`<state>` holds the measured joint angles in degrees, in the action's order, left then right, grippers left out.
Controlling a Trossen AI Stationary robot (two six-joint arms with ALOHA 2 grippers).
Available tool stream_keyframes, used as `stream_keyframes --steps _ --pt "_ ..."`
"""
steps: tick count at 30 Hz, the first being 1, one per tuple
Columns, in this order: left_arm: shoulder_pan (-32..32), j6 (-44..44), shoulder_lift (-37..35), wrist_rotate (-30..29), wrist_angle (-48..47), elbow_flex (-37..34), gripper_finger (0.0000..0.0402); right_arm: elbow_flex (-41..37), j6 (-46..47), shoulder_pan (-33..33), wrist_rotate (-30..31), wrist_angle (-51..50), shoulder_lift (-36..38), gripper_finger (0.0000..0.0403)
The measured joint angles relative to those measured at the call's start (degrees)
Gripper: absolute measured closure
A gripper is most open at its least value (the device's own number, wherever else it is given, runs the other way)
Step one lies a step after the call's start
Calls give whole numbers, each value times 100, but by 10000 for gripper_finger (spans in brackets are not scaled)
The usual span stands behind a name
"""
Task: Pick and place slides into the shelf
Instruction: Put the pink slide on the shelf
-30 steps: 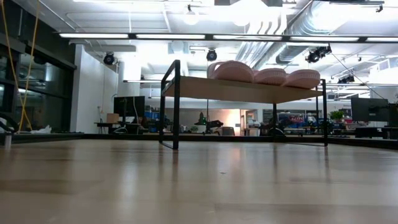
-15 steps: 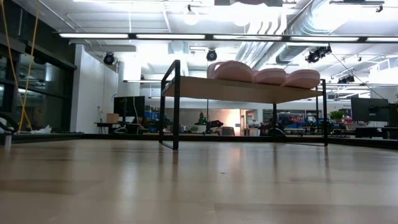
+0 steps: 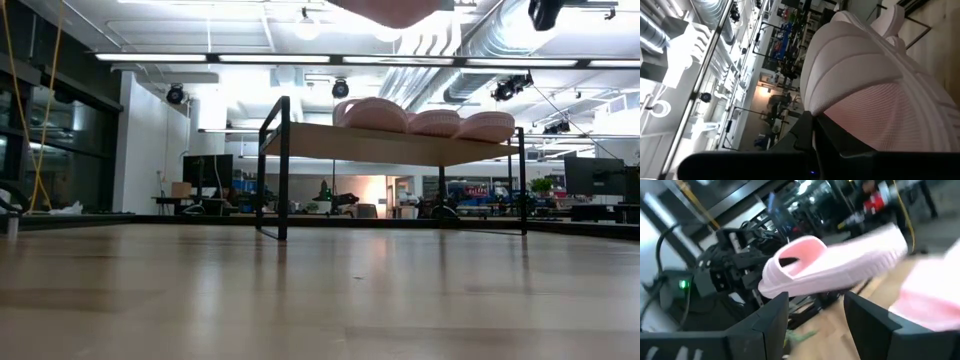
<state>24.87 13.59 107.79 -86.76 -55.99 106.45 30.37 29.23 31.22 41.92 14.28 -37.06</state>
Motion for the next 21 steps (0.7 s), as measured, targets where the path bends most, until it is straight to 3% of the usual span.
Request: stream_keyframes --steps 2,6,15,21 --pt "-22 146 0 -24 55 0 401 0 728 -114 -58 -176 0 219" --pt "-51 550 0 4 269 0 401 0 1324 -290 -129 -313 -8 219" --pt "-51 2173 59 348 1530 -2 401 0 1885 -805 -512 -293 -7 219" --pt "-47 2556 90 300 1743 -2 402 0 2066 -973 -1116 -515 -7 219"
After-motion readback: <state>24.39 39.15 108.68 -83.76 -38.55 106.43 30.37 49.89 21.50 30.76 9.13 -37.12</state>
